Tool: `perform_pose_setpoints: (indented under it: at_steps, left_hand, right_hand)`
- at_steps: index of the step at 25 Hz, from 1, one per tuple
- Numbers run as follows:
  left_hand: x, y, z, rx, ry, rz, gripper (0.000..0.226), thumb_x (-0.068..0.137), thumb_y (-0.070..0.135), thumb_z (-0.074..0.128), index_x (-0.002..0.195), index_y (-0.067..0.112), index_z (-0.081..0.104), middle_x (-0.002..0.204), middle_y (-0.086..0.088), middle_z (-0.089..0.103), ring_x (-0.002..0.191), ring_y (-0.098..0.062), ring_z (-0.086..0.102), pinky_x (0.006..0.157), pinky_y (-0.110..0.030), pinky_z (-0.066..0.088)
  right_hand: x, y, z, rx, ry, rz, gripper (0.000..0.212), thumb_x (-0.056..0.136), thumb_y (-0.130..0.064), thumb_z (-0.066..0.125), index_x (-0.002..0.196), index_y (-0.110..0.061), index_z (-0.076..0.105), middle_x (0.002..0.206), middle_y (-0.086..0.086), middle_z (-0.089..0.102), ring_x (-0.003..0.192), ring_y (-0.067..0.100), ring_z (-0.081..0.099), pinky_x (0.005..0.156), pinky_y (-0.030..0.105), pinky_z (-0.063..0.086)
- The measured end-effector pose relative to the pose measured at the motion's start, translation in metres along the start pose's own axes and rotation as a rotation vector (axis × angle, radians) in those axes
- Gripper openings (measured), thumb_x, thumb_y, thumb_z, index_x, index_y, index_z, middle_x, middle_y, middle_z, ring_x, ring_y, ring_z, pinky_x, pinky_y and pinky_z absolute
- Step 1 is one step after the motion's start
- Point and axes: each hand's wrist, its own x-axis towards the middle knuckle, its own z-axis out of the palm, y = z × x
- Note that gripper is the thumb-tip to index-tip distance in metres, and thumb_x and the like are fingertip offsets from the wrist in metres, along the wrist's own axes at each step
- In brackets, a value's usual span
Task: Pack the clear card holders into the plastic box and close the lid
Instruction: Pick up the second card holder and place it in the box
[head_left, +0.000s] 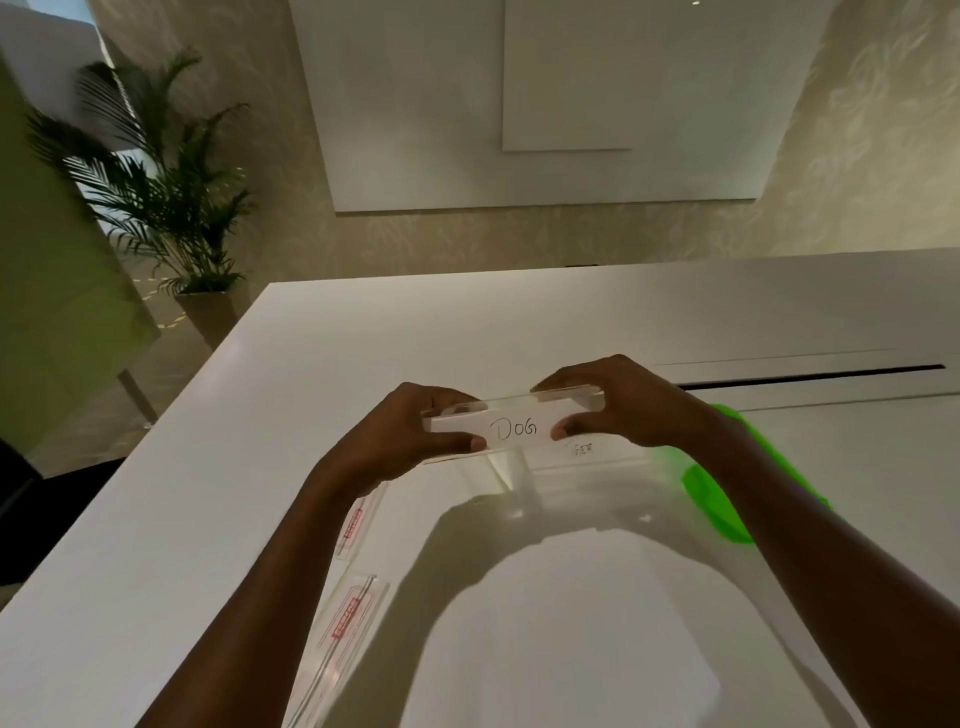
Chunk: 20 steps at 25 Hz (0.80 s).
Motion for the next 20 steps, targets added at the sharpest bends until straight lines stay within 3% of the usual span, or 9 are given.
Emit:
perform_pose_setpoints:
  at_steps: [3, 8, 15, 18, 20]
  left_hand:
    - [0.026, 0.012, 0.022, 0.115, 0.064, 0.02, 0.043, 0.077, 0.04, 0.089, 0.116, 0.027, 0.078, 0.106, 0.015, 0.079, 0.095, -0.006, 0.075, 0.084, -0.034, 0.065]
    - [0.069, 0.024, 0.063, 0.311, 0.072, 0.014, 0.046, 0.068, 0.041, 0.095, 0.107, 0.021, 0.081, 0.101, 0.007, 0.08, 0.09, -0.007, 0.073, 0.081, -0.032, 0.062]
    - [0.098, 0.013, 0.097, 0.456, -0.046, -0.088, 0.046, 0.066, 0.043, 0.094, 0.103, 0.018, 0.08, 0.099, 0.001, 0.078, 0.091, -0.02, 0.073, 0.084, -0.043, 0.061]
    - [0.103, 0.007, 0.109, 0.551, -0.114, -0.104, 0.045, 0.069, 0.044, 0.092, 0.103, 0.016, 0.08, 0.101, 0.0, 0.076, 0.095, -0.021, 0.071, 0.086, -0.042, 0.059]
    - [0.107, 0.005, 0.115, 0.622, -0.153, -0.129, 0.05, 0.07, 0.044, 0.091, 0.11, 0.015, 0.079, 0.106, -0.002, 0.076, 0.099, -0.023, 0.07, 0.088, -0.042, 0.059]
  right_hand:
    - [-0.005, 0.033, -0.011, -0.012, 0.053, 0.049, 0.044, 0.074, -0.042, 0.087, 0.115, -0.034, 0.074, 0.107, -0.023, 0.075, 0.097, -0.008, 0.069, 0.077, 0.014, 0.056]
    - [-0.019, 0.083, -0.002, -0.105, -0.025, 0.164, 0.053, 0.067, -0.051, 0.085, 0.113, -0.028, 0.073, 0.107, -0.02, 0.076, 0.091, -0.018, 0.064, 0.079, 0.014, 0.052]
    - [-0.018, 0.111, 0.009, -0.223, -0.265, 0.261, 0.045, 0.076, -0.031, 0.088, 0.116, -0.017, 0.074, 0.114, -0.002, 0.077, 0.101, 0.015, 0.072, 0.088, 0.039, 0.059]
    - [-0.013, 0.114, 0.01, -0.286, -0.4, 0.243, 0.034, 0.084, -0.022, 0.083, 0.115, -0.01, 0.075, 0.111, 0.007, 0.078, 0.1, 0.022, 0.074, 0.088, 0.041, 0.059]
    - [-0.008, 0.114, 0.01, -0.334, -0.466, 0.242, 0.031, 0.086, -0.02, 0.08, 0.114, -0.006, 0.076, 0.108, 0.014, 0.078, 0.098, 0.028, 0.074, 0.084, 0.036, 0.058]
